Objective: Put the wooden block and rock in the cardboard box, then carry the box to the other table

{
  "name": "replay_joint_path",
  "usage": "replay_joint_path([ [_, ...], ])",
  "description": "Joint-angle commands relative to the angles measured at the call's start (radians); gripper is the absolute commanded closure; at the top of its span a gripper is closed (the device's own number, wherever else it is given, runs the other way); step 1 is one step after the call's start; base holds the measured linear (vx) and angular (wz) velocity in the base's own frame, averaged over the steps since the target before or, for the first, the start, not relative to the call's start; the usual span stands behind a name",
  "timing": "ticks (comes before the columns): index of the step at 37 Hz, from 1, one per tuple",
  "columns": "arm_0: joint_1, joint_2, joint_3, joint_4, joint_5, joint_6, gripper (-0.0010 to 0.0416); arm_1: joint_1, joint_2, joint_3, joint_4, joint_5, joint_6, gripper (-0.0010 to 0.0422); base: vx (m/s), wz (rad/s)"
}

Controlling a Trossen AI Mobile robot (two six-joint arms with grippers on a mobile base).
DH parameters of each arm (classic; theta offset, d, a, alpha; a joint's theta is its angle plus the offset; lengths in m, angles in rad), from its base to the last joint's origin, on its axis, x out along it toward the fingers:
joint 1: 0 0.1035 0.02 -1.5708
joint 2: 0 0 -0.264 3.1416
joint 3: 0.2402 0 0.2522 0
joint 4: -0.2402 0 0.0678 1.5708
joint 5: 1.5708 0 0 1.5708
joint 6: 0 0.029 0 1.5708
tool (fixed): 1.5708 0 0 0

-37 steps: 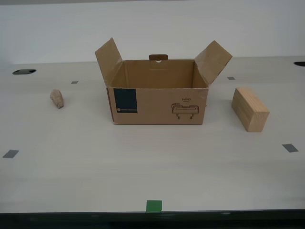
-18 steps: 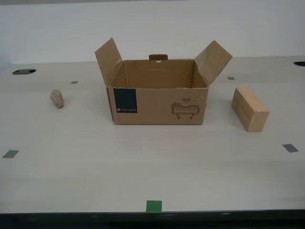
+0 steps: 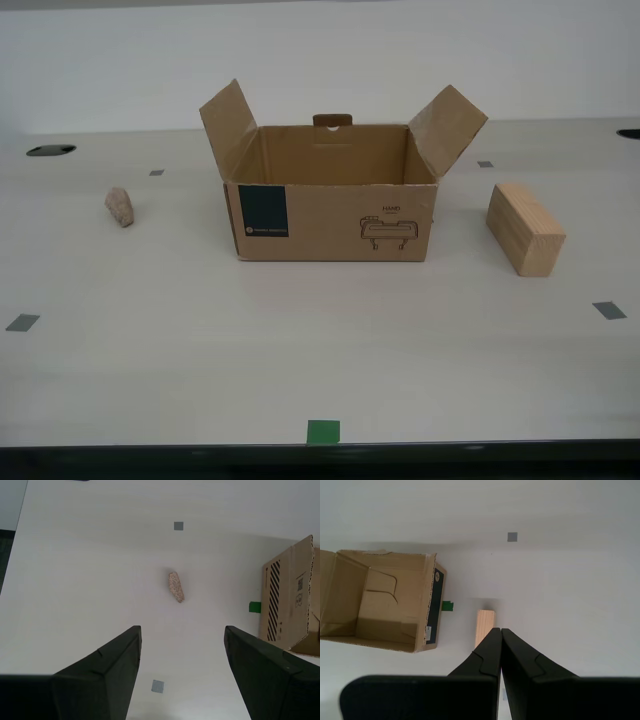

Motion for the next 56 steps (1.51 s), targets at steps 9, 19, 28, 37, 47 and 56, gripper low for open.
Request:
replay_joint_path([
  [9, 0.000, -0.001, 0.001, 0.003, 0.003, -0.003, 0.0405, 0.000, 0.000, 0.001, -0.002, -0.002, -0.002, 0.0127, 0.000, 0.000],
  [19, 0.000, 0.001, 0.001, 0.012, 0.003, 0.020, 0.0405, 0.000, 0.000, 0.001, -0.002, -0.002, -0.002, 0.0113, 0.000, 0.000],
  [28, 0.000, 0.001, 0.001, 0.012, 0.003, 0.026, 0.0379, 0.000, 0.000, 0.001, -0.002, -0.002, -0.004, 0.0122, 0.000, 0.000],
  [37, 0.000, 0.001, 0.001, 0.012, 0.003, 0.027, 0.0282, 0.000, 0.000, 0.001, -0.002, -0.002, -0.009, 0.0121, 0.000, 0.000],
  [47, 0.000, 0.001, 0.001, 0.014, 0.003, 0.026, 0.0126, 0.000, 0.000, 0.001, -0.002, -0.002, -0.009, 0.0121, 0.000, 0.000],
  [56, 0.000, 0.001, 0.001, 0.013, 0.003, 0.026, -0.0004, 0.000, 0.000, 0.001, -0.002, -0.002, -0.009, 0.0122, 0.000, 0.000],
])
